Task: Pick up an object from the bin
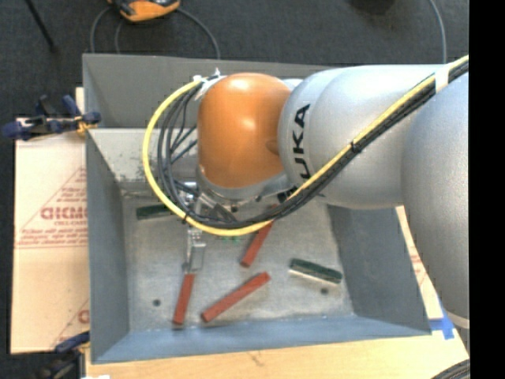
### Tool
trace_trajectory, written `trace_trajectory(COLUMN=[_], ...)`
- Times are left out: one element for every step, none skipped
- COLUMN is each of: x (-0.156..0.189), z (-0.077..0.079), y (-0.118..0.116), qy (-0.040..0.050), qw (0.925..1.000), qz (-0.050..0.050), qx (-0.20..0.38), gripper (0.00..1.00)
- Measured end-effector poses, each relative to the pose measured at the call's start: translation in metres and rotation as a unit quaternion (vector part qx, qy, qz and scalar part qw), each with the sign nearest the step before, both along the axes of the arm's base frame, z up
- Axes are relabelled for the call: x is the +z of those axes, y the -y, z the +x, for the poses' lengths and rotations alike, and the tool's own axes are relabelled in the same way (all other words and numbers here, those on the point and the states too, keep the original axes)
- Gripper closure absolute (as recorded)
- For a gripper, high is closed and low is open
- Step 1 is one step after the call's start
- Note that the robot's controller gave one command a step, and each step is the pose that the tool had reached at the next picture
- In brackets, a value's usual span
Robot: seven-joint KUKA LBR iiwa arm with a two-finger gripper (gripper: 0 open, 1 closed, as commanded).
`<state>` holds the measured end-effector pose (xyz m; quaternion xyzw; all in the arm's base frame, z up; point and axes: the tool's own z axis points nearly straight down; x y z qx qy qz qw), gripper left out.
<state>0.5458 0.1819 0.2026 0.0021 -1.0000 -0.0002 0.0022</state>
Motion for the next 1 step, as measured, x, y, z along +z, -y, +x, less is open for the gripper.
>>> trace_trajectory(x=[0.0043], z=[0.0019], y=[0.0009], qy=[0.0038], qw=[1.0], qz=[0.001], qx=[-0.002], gripper=[0.0])
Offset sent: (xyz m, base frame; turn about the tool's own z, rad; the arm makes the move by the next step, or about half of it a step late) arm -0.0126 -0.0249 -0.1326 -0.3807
